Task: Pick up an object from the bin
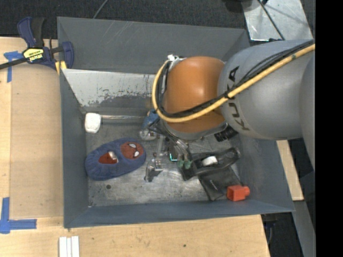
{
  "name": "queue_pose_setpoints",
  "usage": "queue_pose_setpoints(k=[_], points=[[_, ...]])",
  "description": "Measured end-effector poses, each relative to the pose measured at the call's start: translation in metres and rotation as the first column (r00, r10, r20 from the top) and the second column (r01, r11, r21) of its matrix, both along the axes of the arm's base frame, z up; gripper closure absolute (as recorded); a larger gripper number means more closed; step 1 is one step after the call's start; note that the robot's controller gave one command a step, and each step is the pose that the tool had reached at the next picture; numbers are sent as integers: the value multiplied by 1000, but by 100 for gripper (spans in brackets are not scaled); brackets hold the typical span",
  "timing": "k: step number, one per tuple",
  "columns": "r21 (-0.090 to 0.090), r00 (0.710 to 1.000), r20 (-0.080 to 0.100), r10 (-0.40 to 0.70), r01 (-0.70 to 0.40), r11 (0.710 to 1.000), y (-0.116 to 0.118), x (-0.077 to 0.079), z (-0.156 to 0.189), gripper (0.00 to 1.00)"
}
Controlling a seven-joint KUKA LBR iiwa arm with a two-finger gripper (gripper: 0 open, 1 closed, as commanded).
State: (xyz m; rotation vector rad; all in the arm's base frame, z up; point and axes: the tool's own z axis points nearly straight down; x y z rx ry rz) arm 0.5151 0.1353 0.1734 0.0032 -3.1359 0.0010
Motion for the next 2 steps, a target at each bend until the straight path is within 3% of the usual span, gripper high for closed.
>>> queue_pose_setpoints(k=[1, 2], points=[[-5, 964, 36, 264, -264, 965, 36, -22, -96, 0], [-4, 846, 10, 533, -533, 846, 46, -30, -72, 0]])
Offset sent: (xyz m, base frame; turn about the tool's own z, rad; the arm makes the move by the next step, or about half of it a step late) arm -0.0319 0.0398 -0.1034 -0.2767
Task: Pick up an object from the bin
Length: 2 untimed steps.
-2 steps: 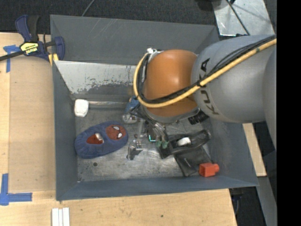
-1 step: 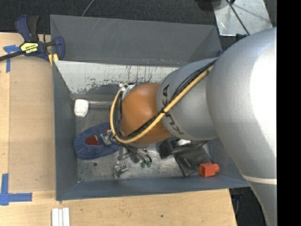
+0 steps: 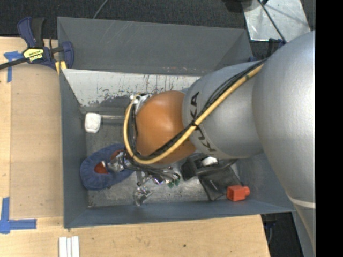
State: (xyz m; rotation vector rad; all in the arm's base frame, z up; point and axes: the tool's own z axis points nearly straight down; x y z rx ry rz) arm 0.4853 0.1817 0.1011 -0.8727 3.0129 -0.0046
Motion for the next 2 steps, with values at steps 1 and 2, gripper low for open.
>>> queue_pose_setpoints(k=[1, 2], points=[[-4, 890, -1, 457, -457, 889, 13, 5, 0, 0], [-19, 534, 29, 845, -845, 535, 17, 22, -22, 0]])
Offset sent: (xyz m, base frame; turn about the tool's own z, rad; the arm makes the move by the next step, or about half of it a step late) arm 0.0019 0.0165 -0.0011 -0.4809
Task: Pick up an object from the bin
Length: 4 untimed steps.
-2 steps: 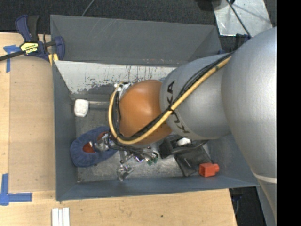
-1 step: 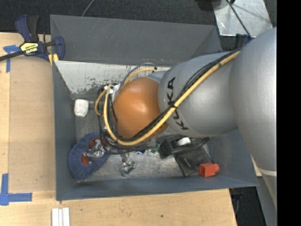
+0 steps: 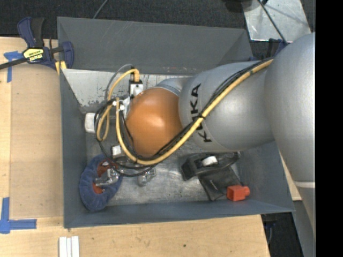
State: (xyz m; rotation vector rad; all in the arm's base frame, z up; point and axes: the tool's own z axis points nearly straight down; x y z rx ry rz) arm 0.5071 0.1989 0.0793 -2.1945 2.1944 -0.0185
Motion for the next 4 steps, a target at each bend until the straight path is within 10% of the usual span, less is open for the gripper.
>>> queue_pose_setpoints(k=[1, 2, 4], points=[[-24, 997, -39, 66, -67, 997, 13, 96, -4, 0], [-4, 998, -28, 65, -65, 998, 21, 96, 0, 100], [-14, 998, -31, 57, -57, 998, 22, 99, 66, 100]])
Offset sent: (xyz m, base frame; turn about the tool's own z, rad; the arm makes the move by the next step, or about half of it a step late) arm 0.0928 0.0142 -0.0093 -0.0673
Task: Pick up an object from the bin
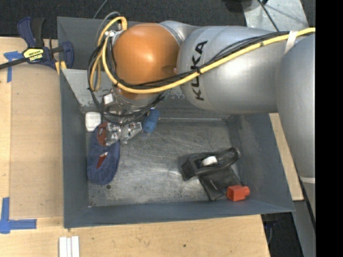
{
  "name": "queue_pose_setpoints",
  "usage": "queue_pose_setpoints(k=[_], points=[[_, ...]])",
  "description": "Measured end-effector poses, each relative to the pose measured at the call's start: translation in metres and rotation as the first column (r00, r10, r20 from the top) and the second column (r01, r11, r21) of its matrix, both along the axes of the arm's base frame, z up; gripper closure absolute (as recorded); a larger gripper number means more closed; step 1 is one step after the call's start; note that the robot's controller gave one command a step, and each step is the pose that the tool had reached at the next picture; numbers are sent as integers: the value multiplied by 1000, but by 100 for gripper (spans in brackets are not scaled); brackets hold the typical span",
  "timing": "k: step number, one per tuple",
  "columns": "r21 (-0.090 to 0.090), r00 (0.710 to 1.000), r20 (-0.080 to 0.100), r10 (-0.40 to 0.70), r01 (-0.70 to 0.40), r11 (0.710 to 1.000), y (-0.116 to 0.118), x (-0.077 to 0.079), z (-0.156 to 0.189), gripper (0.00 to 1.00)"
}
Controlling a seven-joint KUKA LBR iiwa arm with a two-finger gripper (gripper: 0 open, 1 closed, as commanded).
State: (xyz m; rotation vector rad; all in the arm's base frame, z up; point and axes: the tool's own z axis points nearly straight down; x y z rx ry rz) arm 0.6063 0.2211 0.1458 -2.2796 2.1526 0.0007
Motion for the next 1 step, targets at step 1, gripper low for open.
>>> queue_pose_setpoints(k=[1], points=[[0, 1000, 2, -3, 3, 1000, 0, 1, 32, 100]])
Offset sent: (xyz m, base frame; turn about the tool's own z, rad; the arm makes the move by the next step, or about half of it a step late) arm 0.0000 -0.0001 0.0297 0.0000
